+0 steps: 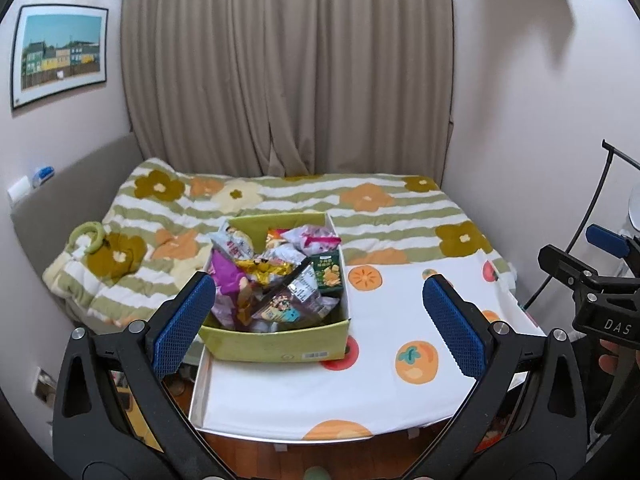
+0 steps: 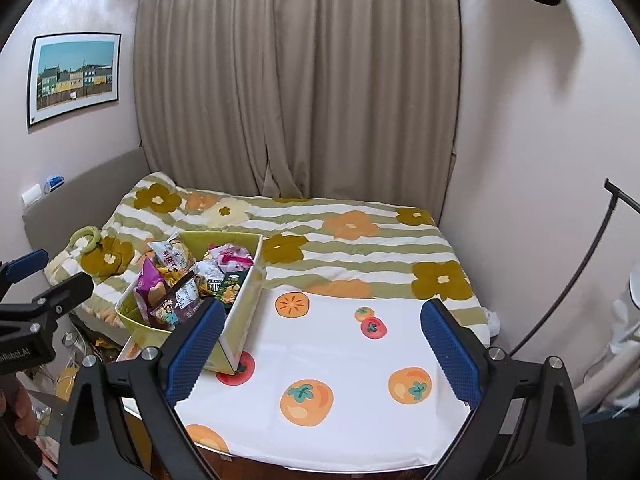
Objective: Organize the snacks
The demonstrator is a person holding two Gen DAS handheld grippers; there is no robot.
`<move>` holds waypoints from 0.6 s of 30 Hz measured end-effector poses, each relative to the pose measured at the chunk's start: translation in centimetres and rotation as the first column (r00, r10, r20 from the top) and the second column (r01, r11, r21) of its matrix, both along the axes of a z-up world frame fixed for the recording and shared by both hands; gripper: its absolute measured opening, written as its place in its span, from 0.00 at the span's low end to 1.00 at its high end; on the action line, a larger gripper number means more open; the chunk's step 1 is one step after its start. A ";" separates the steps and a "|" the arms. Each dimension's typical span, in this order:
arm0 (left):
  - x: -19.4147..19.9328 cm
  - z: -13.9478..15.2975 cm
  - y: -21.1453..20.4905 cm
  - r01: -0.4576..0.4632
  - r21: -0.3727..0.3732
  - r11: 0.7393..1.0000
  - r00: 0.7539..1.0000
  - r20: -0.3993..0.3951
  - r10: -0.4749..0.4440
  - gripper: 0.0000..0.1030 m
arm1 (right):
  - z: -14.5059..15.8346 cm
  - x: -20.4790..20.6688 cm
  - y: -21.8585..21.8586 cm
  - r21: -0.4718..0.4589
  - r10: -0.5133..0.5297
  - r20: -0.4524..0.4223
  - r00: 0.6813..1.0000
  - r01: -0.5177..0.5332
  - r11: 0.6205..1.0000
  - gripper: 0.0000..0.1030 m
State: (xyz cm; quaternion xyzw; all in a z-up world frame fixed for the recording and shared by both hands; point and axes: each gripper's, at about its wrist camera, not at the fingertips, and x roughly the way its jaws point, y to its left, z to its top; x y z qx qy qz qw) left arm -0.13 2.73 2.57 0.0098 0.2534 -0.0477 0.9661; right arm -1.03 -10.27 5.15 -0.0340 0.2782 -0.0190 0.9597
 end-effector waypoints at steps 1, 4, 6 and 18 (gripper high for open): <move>0.0 0.0 -0.2 0.003 0.001 1.000 1.000 -0.001 -0.003 1.00 | -0.1 -0.1 -0.2 0.000 -0.002 0.001 1.000 0.002 1.000 0.95; -0.1 0.0 -0.7 0.004 0.006 1.000 1.000 0.002 -0.004 1.00 | -0.2 -0.3 -0.7 -0.003 -0.015 0.005 1.000 0.015 1.000 0.95; -0.1 0.1 -0.9 0.003 0.010 1.000 1.000 0.006 -0.003 1.00 | -0.2 -0.5 -1.0 0.001 -0.020 0.006 1.000 0.020 1.000 0.95; 0.4 0.2 -1.2 -0.002 0.008 1.000 1.000 0.017 0.002 1.00 | -0.4 -0.5 -1.8 0.015 -0.030 0.007 1.000 0.030 0.999 0.95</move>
